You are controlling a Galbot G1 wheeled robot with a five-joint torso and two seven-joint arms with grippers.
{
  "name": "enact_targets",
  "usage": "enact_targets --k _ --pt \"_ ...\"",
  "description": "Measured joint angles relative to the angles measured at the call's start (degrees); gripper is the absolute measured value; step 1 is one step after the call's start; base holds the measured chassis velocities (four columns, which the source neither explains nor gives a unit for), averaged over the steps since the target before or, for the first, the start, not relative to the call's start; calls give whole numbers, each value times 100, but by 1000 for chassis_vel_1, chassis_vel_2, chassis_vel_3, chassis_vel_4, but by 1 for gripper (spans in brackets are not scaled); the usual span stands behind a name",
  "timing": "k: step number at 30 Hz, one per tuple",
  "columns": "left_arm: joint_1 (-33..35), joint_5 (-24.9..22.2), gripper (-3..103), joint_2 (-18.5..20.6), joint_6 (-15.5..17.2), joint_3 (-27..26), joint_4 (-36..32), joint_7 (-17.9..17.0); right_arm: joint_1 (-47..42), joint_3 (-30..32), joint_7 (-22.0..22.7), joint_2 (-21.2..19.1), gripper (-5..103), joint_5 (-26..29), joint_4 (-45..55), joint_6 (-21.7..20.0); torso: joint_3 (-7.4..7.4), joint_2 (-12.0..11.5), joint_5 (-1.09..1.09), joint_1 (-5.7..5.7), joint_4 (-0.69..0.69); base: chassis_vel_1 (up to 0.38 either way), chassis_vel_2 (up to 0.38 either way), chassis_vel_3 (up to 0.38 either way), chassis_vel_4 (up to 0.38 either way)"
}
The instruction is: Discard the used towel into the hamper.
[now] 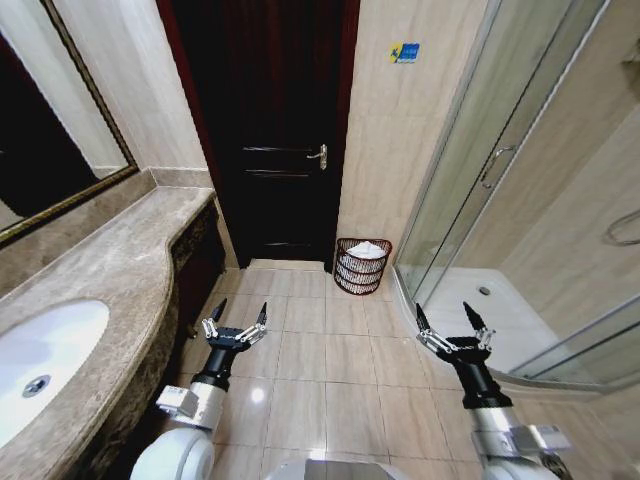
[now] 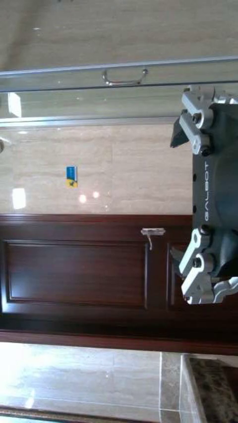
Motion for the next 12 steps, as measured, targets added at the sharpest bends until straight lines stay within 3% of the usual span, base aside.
enact_targets --k 12 --pt "0 0 99 0 0 0 0 0 0 0 0 0 100 0 0 0 0 0 0 0 0 0 0 0 0"
